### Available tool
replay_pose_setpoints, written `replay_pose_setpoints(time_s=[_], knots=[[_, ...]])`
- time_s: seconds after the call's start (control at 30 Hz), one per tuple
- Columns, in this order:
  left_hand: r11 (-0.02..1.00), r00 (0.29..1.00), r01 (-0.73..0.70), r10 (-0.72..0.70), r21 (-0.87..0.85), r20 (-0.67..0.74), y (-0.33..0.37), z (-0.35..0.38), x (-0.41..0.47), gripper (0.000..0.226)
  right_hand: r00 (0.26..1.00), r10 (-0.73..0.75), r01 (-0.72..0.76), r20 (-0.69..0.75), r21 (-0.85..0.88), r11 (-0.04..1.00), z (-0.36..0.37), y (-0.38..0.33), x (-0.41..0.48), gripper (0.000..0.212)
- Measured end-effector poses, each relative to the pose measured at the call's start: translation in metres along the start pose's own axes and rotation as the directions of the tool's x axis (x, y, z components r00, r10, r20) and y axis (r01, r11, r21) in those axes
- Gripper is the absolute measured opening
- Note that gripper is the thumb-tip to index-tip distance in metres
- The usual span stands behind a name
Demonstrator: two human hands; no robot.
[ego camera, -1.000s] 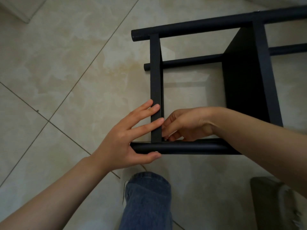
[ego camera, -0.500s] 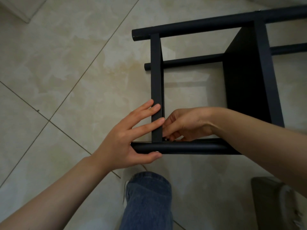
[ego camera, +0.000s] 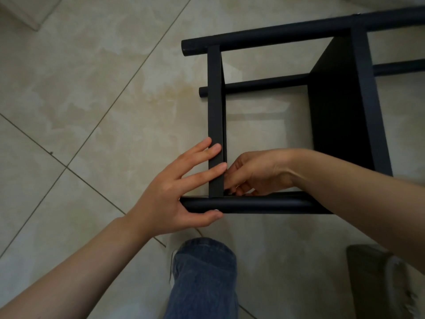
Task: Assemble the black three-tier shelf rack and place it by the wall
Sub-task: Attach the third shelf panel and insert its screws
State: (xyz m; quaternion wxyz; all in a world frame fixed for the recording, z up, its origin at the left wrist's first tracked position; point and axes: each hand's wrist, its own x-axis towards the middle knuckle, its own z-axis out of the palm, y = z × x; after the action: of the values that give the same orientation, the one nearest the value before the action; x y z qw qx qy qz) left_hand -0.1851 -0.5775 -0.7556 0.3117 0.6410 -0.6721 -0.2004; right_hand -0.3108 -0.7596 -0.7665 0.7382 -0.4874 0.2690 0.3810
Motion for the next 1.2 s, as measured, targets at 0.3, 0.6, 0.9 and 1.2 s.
replay_pose_setpoints(time_s=[0.3,0.6,0.9,1.2], knots=[[1.000,1.000,-0.003,0.003,-0.003,-0.003,-0.0007,0.0000,-0.0002,0.066,0.999,-0.026,0.026,0.019,0.013,1.000,-0.0016,0.0007,-0.0008,0.010],[1.000,1.000,-0.004,0.004,-0.011,-0.007,-0.0005,0.0004,0.0001,0.066,0.999,-0.047,0.048,0.017,-0.031,0.998,0.0001,-0.0004,-0.0021,0.027],[1.000,1.000,-0.008,0.008,-0.006,-0.005,-0.0015,0.0008,-0.0006,0.067,0.998,-0.047,0.049,0.031,-0.063,0.997,0.0001,-0.0003,-0.0020,0.033],[1.000,1.000,-0.002,0.002,-0.008,-0.003,-0.0014,0.0017,0.0003,0.066,1.000,-0.028,0.027,-0.003,-0.098,0.995,0.0027,0.0002,0.0029,0.016]])
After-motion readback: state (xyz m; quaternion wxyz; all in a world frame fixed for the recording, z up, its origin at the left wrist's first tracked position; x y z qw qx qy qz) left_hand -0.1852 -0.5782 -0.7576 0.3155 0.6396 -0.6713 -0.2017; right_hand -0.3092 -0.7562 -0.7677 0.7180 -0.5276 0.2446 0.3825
